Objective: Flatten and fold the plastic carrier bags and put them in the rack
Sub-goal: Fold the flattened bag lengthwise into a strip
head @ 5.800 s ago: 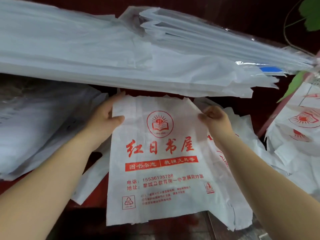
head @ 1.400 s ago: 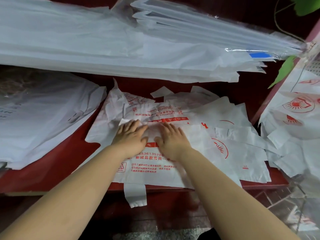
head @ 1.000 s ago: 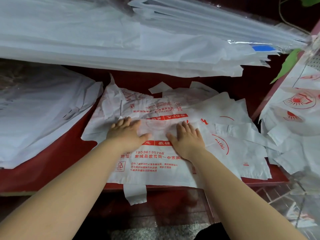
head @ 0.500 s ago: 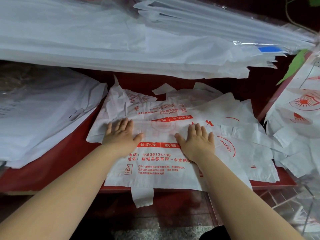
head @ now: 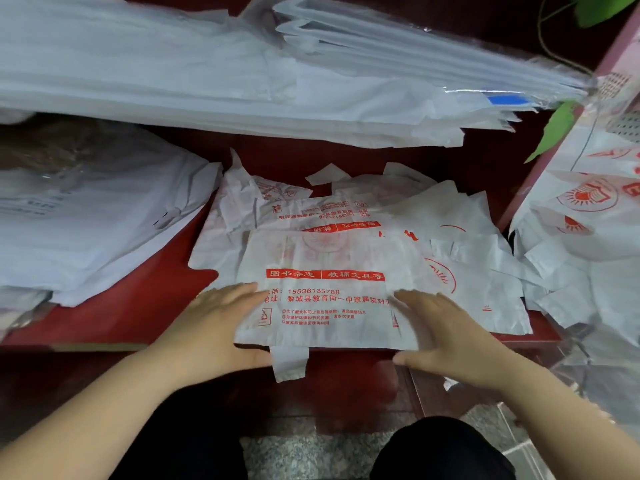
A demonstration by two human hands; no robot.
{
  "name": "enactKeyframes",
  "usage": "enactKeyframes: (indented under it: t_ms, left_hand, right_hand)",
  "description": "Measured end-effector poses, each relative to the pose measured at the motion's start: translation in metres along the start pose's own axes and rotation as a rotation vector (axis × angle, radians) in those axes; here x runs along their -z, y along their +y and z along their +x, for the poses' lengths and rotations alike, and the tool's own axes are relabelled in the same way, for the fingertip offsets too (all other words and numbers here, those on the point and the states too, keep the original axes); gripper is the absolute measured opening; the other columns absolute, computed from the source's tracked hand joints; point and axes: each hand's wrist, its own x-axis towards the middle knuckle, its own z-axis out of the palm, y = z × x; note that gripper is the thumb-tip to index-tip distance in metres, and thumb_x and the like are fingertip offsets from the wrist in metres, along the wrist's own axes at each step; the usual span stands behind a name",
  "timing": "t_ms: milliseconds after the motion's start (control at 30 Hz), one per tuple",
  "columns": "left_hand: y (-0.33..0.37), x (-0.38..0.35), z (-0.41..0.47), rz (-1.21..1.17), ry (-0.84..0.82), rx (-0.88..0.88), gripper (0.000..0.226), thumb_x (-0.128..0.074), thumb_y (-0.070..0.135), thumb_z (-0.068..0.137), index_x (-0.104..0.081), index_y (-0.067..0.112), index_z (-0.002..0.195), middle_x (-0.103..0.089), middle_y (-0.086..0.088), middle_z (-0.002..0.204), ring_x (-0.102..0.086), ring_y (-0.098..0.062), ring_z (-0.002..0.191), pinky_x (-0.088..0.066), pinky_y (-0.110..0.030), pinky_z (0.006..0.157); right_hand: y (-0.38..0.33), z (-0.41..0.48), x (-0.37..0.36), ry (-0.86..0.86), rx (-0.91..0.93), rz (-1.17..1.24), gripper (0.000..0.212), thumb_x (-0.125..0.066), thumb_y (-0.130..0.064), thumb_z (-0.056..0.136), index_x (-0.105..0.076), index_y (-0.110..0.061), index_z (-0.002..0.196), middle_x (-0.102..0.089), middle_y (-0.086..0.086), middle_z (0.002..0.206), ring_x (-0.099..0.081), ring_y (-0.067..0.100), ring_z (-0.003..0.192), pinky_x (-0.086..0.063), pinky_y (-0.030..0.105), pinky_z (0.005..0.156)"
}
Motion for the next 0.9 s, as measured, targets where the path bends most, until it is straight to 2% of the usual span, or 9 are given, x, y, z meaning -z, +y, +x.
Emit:
enactKeyframes:
  t_ms: [67, 133, 233, 400, 467, 600, 700, 800, 900]
  left_hand:
    - [-0.003, -0.011, -0.003, 0.012, 0.074, -0.030, 0.133, -0.009, 0.093, 0.024, -0.011, 0.036, 0.144, -0.005, 0.025, 0.145, -0.005, -0.003, 0.140, 0.006, -0.012, 0.101]
    - [-0.002, -0.016, -0.006, -0.054, 0.185, -0.078, 0.104, -0.030, 0.082, 0.050, -0.024, 0.033, 0.142, -0.019, 0.022, 0.143, -0.016, -0.003, 0.138, 0.003, -0.011, 0.100]
    - [-0.006, -0.021, -0.010, -0.182, 0.387, -0.124, 0.059, -0.071, 0.038, 0.076, -0.049, 0.027, 0.129, -0.045, 0.019, 0.127, -0.037, -0.001, 0.123, -0.016, -0.012, 0.096]
    - [-0.018, -0.021, -0.010, -0.181, 0.475, -0.198, 0.045, -0.080, -0.006, 0.058, -0.073, 0.022, 0.093, -0.071, 0.004, 0.094, -0.053, -0.004, 0.097, -0.033, -0.035, 0.090]
    - [-0.023, -0.026, -0.008, -0.183, 0.512, -0.253, 0.054, -0.080, -0.001, 0.052, -0.071, 0.040, 0.085, -0.069, 0.015, 0.094, -0.047, -0.005, 0.105, -0.032, -0.040, 0.093]
    - [-0.019, -0.026, -0.011, -0.445, 0.466, -0.145, 0.086, -0.076, -0.002, 0.067, -0.047, 0.078, 0.074, -0.044, 0.059, 0.087, -0.033, 0.033, 0.105, -0.018, -0.006, 0.100]
    - [-0.013, -0.021, -0.012, -0.653, 0.385, -0.002, 0.064, -0.068, -0.003, 0.076, -0.061, 0.059, 0.062, -0.062, 0.032, 0.080, -0.053, 0.019, 0.089, -0.029, -0.005, 0.095]
    - [-0.012, -0.010, -0.009, -0.708, 0.308, 0.065, 0.013, -0.068, 0.013, 0.080, -0.070, 0.023, 0.072, -0.069, -0.003, 0.080, -0.056, -0.005, 0.070, -0.040, -0.010, 0.067]
    - [-0.011, -0.006, 0.002, -0.784, 0.350, 0.096, 0.015, -0.067, 0.020, 0.082, -0.067, 0.011, 0.070, -0.065, 0.014, 0.057, -0.058, 0.005, 0.056, -0.040, -0.005, 0.055]
  right_hand:
    - [0.003, -0.004, -0.010, 0.035, 0.028, -0.036, 0.097, -0.047, -0.072, 0.064, -0.019, -0.025, 0.143, -0.022, -0.010, 0.149, -0.015, 0.006, 0.139, -0.003, 0.017, 0.110]
    - [0.006, -0.006, -0.017, 0.156, 0.028, 0.003, 0.075, -0.063, -0.045, 0.079, -0.028, -0.021, 0.141, -0.031, -0.007, 0.146, -0.025, 0.010, 0.137, -0.011, 0.013, 0.106]
    - [0.006, -0.006, -0.020, 0.291, 0.022, 0.081, 0.051, -0.064, -0.021, 0.084, -0.046, -0.016, 0.131, -0.047, -0.003, 0.136, -0.042, 0.014, 0.127, -0.025, 0.011, 0.095]
    - [0.006, -0.013, -0.017, 0.342, 0.025, 0.214, 0.040, -0.052, -0.017, 0.073, -0.066, -0.010, 0.110, -0.064, -0.002, 0.114, -0.055, 0.014, 0.109, -0.027, 0.012, 0.096]
    - [0.003, -0.018, -0.014, 0.357, 0.004, 0.282, 0.047, -0.043, -0.022, 0.066, -0.070, -0.011, 0.102, -0.065, -0.010, 0.101, -0.055, 0.005, 0.100, -0.026, 0.008, 0.096]
    - [0.005, -0.027, -0.017, 0.337, -0.002, 0.407, 0.035, -0.046, -0.037, 0.069, -0.072, -0.023, 0.089, -0.061, -0.024, 0.089, -0.055, -0.010, 0.096, -0.028, -0.005, 0.088]
    - [0.013, -0.028, -0.015, 0.317, -0.037, 0.533, 0.025, -0.059, -0.007, 0.083, -0.066, -0.031, 0.087, -0.062, -0.022, 0.094, -0.050, -0.024, 0.091, -0.032, -0.005, 0.079]
    - [0.018, -0.023, -0.010, 0.340, -0.078, 0.560, 0.021, -0.055, -0.004, 0.088, -0.068, -0.020, 0.085, -0.066, -0.015, 0.088, -0.058, -0.011, 0.083, -0.037, 0.000, 0.075]
    - [0.016, -0.011, -0.006, 0.362, -0.117, 0.572, 0.026, -0.050, -0.013, 0.092, -0.052, -0.005, 0.067, -0.051, 0.004, 0.064, -0.044, 0.010, 0.063, -0.034, 0.013, 0.060]
